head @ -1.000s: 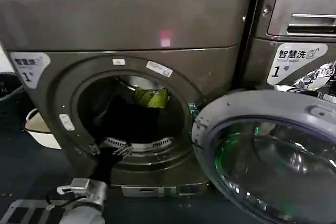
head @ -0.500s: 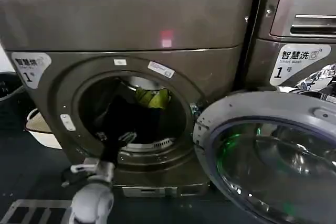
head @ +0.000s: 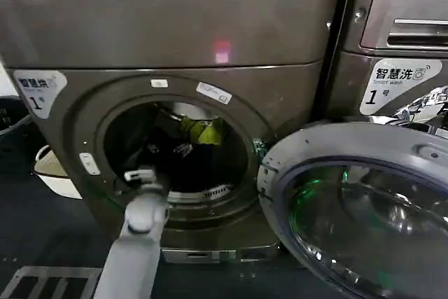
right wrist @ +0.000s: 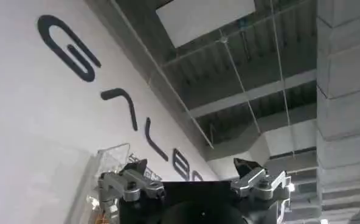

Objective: Grasp the clothes from the dryer.

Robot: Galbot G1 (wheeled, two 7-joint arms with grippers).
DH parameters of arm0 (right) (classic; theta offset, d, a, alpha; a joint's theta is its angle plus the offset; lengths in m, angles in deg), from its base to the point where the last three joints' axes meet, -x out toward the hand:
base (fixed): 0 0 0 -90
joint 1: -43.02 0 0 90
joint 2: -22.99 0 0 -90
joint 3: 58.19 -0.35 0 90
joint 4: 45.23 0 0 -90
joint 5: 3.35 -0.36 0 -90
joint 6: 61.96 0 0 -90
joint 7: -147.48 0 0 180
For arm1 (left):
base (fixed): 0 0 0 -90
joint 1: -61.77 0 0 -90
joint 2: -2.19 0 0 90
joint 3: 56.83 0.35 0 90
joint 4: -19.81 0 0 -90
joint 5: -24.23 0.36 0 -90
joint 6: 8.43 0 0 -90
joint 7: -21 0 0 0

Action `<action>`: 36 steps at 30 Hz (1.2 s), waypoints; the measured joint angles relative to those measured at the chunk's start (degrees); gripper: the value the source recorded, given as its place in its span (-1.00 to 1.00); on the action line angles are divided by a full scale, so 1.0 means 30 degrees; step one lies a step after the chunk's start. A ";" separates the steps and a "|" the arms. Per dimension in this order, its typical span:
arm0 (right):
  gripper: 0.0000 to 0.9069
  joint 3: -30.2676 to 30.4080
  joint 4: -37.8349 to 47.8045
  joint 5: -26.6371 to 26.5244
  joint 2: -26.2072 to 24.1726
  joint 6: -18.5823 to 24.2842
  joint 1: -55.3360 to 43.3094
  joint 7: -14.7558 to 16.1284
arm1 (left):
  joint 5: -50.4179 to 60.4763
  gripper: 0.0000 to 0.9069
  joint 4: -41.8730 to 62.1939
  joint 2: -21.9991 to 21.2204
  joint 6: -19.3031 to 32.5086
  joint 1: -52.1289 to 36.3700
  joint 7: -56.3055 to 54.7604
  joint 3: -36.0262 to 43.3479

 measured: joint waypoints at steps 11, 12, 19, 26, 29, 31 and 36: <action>1.00 0.0346 -0.0124 0.0006 -0.0149 0.0042 -0.0414 0.0180 | 0.0743 1.00 0.7525 -0.0209 0.0315 -0.5557 0.1423 0.0860; 1.00 0.0394 -0.0143 0.0015 -0.0149 0.0045 -0.0461 0.0202 | 0.0846 1.00 0.8155 -0.0190 0.0305 -0.5988 0.1649 0.1041; 1.00 0.0686 -0.0185 0.0051 -0.0101 0.0081 -0.0740 0.0274 | 0.1838 1.00 1.2395 0.0244 0.0133 -0.8870 0.4526 0.3263; 1.00 0.0764 -0.0133 0.0108 -0.0153 0.0176 -0.0825 0.0346 | 0.4016 1.00 1.6252 0.0297 0.0925 -1.1407 0.9129 0.6318; 1.00 0.0874 -0.0156 0.0122 -0.0129 0.0222 -0.0908 0.0373 | 0.5373 1.00 1.7858 0.0243 0.1372 -1.2460 1.1254 0.7461; 1.00 0.0951 -0.0205 0.0129 -0.0130 0.0226 -0.0964 0.0375 | 0.6354 1.00 1.8912 0.0250 0.1732 -1.3119 1.2743 0.8171; 1.00 0.1208 -0.0413 0.0165 -0.0072 0.0229 -0.1195 0.0376 | 0.8955 1.00 2.0961 0.0288 0.2451 -1.4415 1.5679 0.9583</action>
